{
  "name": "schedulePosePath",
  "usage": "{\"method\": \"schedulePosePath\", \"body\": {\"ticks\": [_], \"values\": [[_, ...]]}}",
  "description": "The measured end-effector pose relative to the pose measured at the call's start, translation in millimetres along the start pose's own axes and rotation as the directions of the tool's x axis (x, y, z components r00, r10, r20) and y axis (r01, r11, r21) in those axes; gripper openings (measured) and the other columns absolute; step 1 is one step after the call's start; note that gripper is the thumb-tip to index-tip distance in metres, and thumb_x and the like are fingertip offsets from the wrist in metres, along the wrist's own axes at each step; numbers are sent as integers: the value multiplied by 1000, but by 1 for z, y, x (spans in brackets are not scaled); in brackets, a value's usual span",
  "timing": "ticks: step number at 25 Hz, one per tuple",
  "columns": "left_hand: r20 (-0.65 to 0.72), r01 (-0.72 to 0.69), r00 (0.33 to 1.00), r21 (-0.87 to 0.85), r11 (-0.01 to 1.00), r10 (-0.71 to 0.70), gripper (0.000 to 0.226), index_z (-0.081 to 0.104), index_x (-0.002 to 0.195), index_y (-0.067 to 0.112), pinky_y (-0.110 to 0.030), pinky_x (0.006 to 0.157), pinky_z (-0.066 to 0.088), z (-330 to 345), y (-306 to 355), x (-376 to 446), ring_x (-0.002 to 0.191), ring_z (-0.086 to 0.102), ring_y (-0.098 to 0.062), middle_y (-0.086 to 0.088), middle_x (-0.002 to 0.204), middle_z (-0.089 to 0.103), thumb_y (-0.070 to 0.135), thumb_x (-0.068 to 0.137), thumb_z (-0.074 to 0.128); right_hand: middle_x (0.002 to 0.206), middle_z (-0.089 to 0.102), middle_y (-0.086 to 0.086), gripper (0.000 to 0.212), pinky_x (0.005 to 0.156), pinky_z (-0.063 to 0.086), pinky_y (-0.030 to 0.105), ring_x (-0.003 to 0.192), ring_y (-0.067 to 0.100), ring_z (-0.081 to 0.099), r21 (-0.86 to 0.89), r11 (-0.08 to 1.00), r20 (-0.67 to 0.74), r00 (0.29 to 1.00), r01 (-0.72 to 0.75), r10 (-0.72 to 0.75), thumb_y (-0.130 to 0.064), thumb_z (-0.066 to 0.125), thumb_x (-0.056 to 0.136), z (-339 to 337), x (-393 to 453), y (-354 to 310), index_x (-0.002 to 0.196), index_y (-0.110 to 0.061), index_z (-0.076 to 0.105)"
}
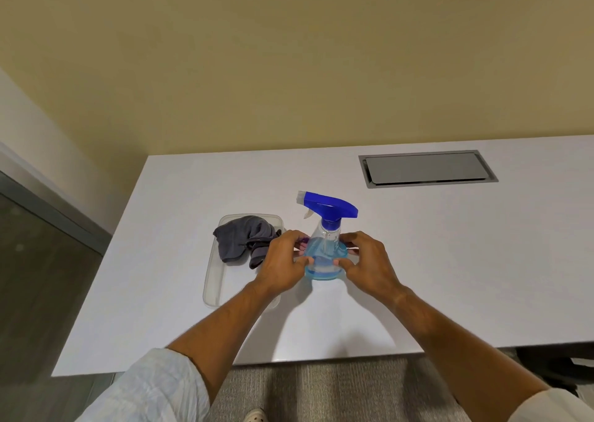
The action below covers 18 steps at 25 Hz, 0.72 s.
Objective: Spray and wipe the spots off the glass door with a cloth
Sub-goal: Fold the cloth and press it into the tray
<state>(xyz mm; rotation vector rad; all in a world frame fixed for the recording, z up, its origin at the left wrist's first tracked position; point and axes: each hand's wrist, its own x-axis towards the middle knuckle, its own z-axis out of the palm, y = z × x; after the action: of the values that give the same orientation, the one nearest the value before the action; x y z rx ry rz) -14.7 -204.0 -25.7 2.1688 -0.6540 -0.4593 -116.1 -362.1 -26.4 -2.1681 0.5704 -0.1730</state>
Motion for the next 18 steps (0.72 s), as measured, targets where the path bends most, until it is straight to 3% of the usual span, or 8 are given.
{"method": "schedulePosePath", "body": {"ticks": [3, 5, 9, 12, 14, 16, 18], "values": [[-31, -53, 998, 2, 999, 53, 36, 60, 117, 8, -8, 73, 49, -17, 6, -3, 94, 59, -11, -4, 111, 64, 9, 83, 73, 116, 67, 4, 46, 86, 53, 22, 99, 15, 63, 13, 999, -11, 999, 41, -40, -17, 80, 79, -8, 0, -15, 120, -11, 60], [-64, -96, 993, -6, 995, 96, 37, 61, 116, 10, -5, 70, 48, -33, 11, -8, 90, 60, -10, 0, 108, 64, 13, 82, 75, 112, 67, -1, 47, 80, 49, 12, 95, 14, 64, 25, 997, -20, 998, 68, -68, -18, 82, 77, -13, -1, -30, 119, -12, 61], [-118, -131, 984, 1, 991, 130, 38, 62, 114, 16, -22, 84, 55, -68, 16, -21, 94, 64, -14, 3, 106, 66, 18, 79, 78, 106, 66, -7, 47, 72, 45, 1, 91, 10, 65, 6, 990, -24, 990, 139, -139, -20, 85, 74, -15, -2, -63, 117, -16, 64], [-145, -167, 975, 11, 986, 167, 38, 63, 110, 16, -25, 82, 58, -99, 14, -32, 91, 65, -14, 4, 102, 66, 18, 76, 79, 103, 66, -8, 48, 72, 49, 3, 91, 9, 66, 4, 980, -24, 979, 200, -200, -20, 86, 72, -10, -5, -91, 115, -17, 66], [-161, -169, 972, 10, 986, 168, 37, 63, 108, 16, -26, 81, 59, -118, 9, -40, 90, 66, -13, 3, 100, 66, 17, 74, 79, 105, 68, -6, 48, 80, 54, 13, 92, 9, 66, 8, 970, -14, 970, 242, -242, -20, 86, 71, -1, -6, -109, 115, -17, 67], [-173, -157, 973, 8, 988, 156, 37, 63, 107, 18, -22, 80, 58, -132, 1, -47, 89, 65, -11, 5, 99, 65, 17, 74, 80, 107, 69, -3, 49, 85, 56, 21, 94, 10, 66, 14, 966, -3, 966, 259, -259, -20, 86, 71, 10, -8, -122, 115, -16, 67], [-182, -136, 974, 14, 991, 136, 37, 63, 107, 19, -16, 77, 56, -142, -9, -55, 88, 65, -10, 7, 98, 64, 17, 75, 80, 108, 68, -3, 49, 83, 55, 18, 94, 11, 66, 16, 966, 17, 966, 259, -260, -20, 86, 71, 25, -10, -131, 116, -15, 67]]}}
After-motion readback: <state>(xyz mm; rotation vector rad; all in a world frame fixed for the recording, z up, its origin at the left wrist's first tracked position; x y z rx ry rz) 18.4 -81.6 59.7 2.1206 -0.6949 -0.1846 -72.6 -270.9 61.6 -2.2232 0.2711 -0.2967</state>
